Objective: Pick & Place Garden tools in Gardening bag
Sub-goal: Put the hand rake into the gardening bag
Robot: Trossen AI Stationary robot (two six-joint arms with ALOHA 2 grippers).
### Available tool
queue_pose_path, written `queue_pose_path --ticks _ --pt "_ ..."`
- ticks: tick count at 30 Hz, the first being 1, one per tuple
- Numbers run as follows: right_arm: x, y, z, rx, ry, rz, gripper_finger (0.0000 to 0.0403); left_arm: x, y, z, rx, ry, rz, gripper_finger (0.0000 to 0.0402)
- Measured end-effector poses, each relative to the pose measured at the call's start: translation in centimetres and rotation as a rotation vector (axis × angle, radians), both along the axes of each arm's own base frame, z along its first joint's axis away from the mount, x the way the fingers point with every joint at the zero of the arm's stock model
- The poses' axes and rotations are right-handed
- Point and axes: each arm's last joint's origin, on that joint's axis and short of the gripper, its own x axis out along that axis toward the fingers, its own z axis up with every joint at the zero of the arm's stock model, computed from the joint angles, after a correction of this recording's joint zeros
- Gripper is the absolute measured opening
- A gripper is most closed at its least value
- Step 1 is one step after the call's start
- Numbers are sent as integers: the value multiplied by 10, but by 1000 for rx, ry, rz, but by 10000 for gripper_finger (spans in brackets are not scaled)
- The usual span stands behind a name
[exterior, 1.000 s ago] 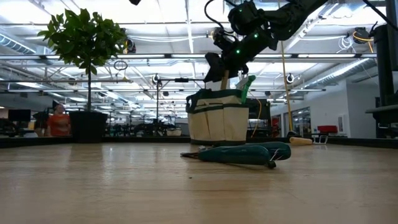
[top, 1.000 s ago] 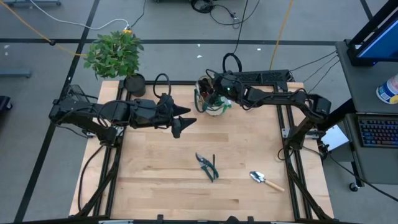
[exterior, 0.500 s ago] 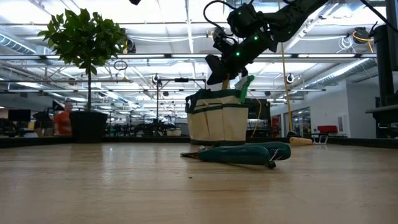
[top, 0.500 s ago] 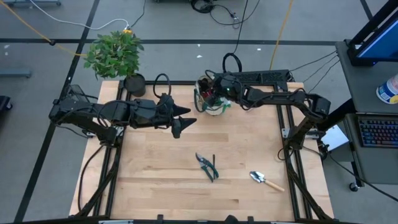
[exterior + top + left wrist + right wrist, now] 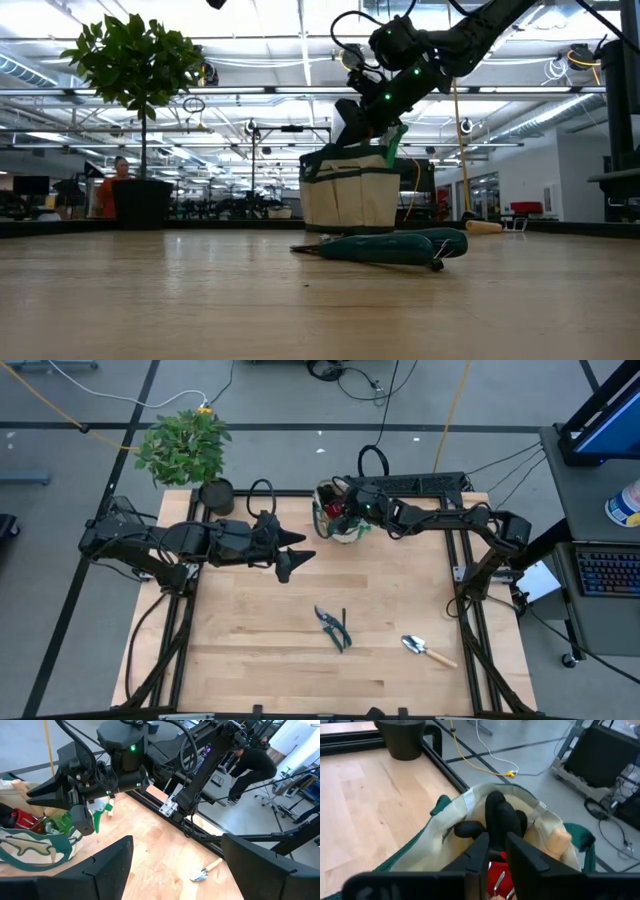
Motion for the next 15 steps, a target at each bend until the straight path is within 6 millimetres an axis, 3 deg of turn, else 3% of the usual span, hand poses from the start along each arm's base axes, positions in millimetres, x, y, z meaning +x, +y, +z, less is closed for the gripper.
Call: queue_pose_path --ticks 5,15 --pt "1 2 9 -31 -48 9 93 0 0 0 0 0 0 306" --pt "-5 8 24 -75 -58 33 191 0 0 0 8 2 -2 306"
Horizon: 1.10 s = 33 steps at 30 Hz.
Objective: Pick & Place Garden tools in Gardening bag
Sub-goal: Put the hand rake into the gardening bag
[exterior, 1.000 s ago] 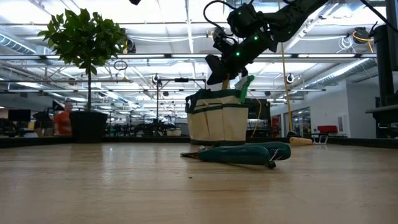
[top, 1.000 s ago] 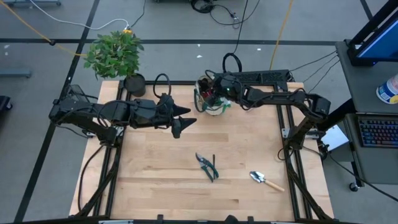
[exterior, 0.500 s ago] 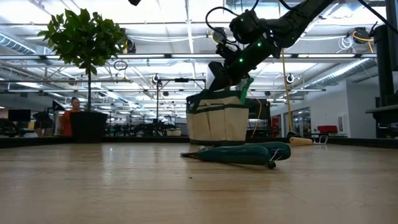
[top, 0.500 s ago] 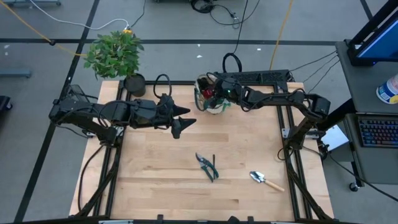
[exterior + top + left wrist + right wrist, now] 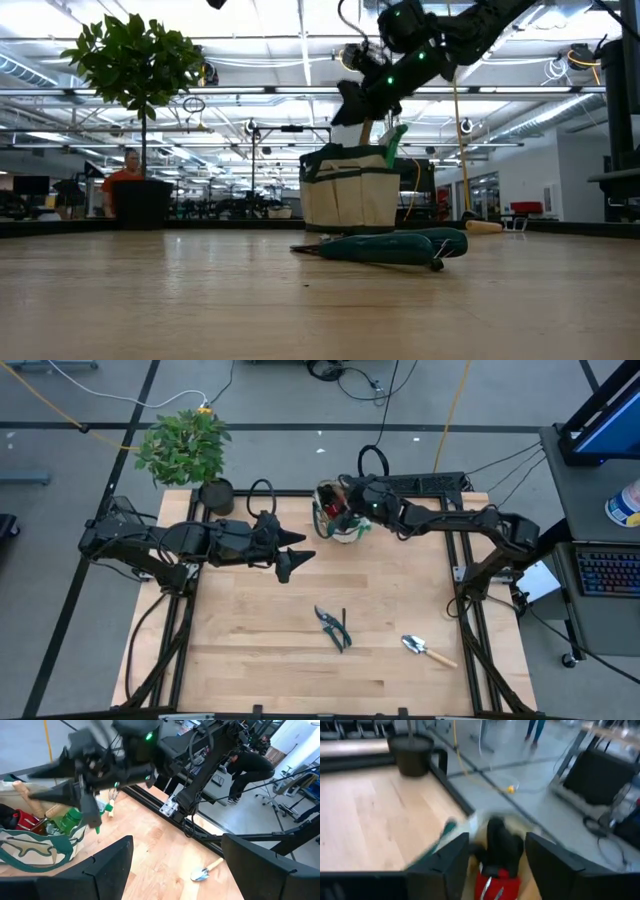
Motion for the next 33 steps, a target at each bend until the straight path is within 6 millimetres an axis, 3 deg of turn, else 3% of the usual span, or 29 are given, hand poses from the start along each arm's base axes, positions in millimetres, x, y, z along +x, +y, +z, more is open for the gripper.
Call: queue_pose_path --ticks 8,12,17,24,33 --pt "-25 13 48 -148 -38 8 237 0 0 0 11 3 -3 305" --pt "-52 25 68 -167 44 28 239 0 -2 0 26 6 -13 306" --pt "-94 42 78 -141 241 68 237 -1 -7 0 65 15 -41 306" --pt "-133 59 68 -22 497 99 236 4 -9 -6 128 53 -62 306" --pt "-136 60 26 54 821 187 237 7 -3 -22 109 185 -34 306"
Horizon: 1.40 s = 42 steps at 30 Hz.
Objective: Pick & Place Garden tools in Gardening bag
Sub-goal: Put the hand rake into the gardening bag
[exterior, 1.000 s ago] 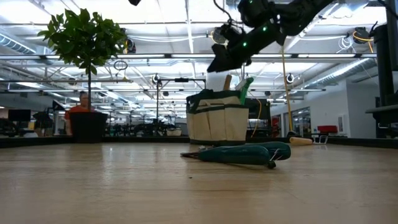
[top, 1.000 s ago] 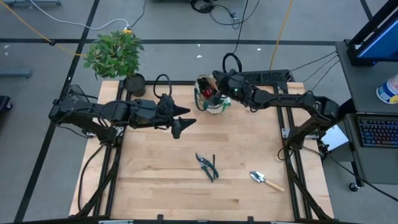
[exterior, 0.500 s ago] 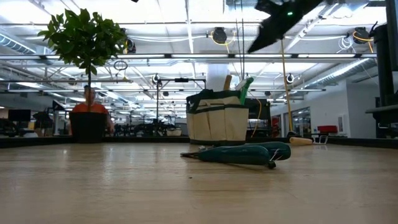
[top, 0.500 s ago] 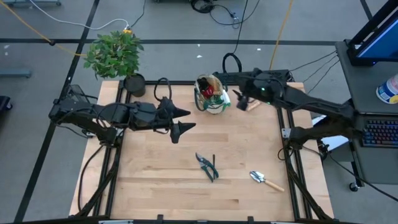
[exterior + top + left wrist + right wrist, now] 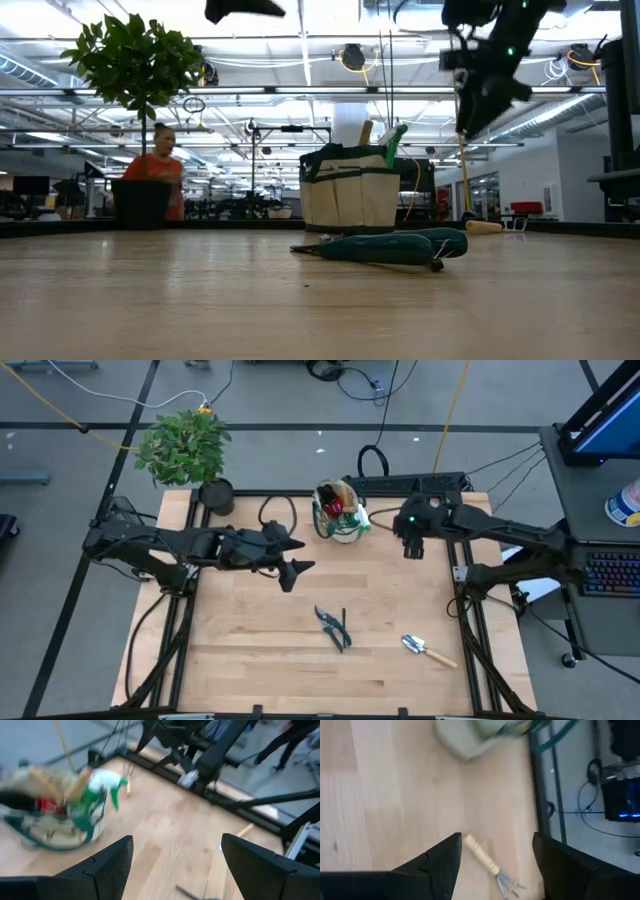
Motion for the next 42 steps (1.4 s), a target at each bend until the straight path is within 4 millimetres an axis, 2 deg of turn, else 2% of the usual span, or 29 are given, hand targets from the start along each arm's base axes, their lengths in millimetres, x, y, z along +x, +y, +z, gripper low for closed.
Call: queue_pose_path --ticks 7,13,35,42 --pt "-3 -3 -51 55 215 37 239 -2 -3 -3 -23 24 -2 306" --pt "-8 -11 -79 28 359 36 240 -2 -4 -2 -13 24 -9 306" --pt "13 -47 -133 114 423 93 240 -2 -4 -2 -11 22 -9 306" --pt "13 -58 -138 119 388 62 240 -2 -4 -2 -14 21 -8 306"
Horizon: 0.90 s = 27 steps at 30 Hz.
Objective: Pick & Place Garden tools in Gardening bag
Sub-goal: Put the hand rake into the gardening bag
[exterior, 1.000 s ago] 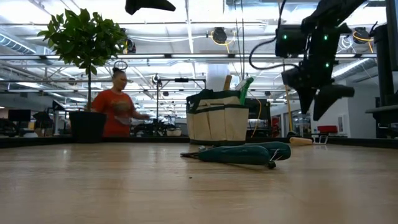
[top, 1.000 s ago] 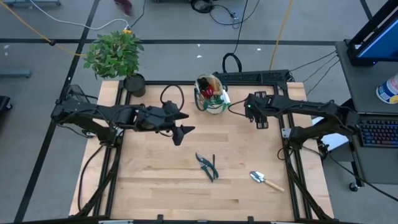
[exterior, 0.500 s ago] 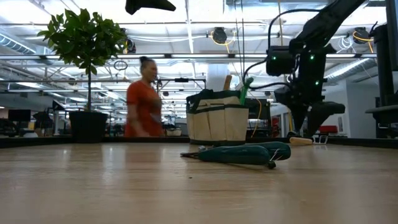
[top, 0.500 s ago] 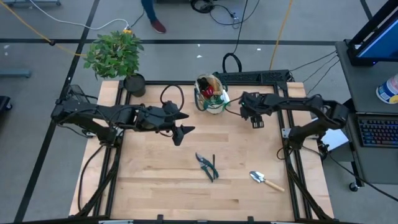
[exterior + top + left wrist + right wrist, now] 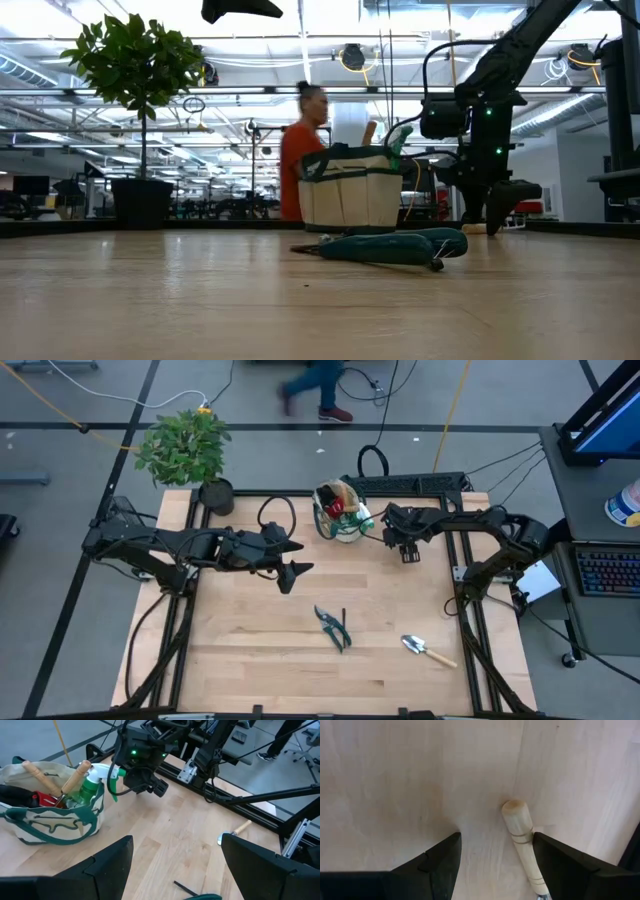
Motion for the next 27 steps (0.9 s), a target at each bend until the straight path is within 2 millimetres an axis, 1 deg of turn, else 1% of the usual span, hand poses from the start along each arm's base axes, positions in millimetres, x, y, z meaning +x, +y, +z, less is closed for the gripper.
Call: queue_pose_path --ticks 6,13,17,22,27 --pt "-2 -3 0 5 -14 -30 240 0 0 0 -2 -1 1 306" --pt "-3 -2 12 -34 -60 -26 240 0 0 0 -10 -3 5 306" --pt "-5 -7 14 -40 -88 -30 240 0 0 0 -7 -3 5 306" --pt "-9 -16 5 29 -108 -83 240 0 1 1 -7 -7 5 306" --pt "-10 -21 -2 48 -92 -117 240 0 0 1 -8 -12 4 306"
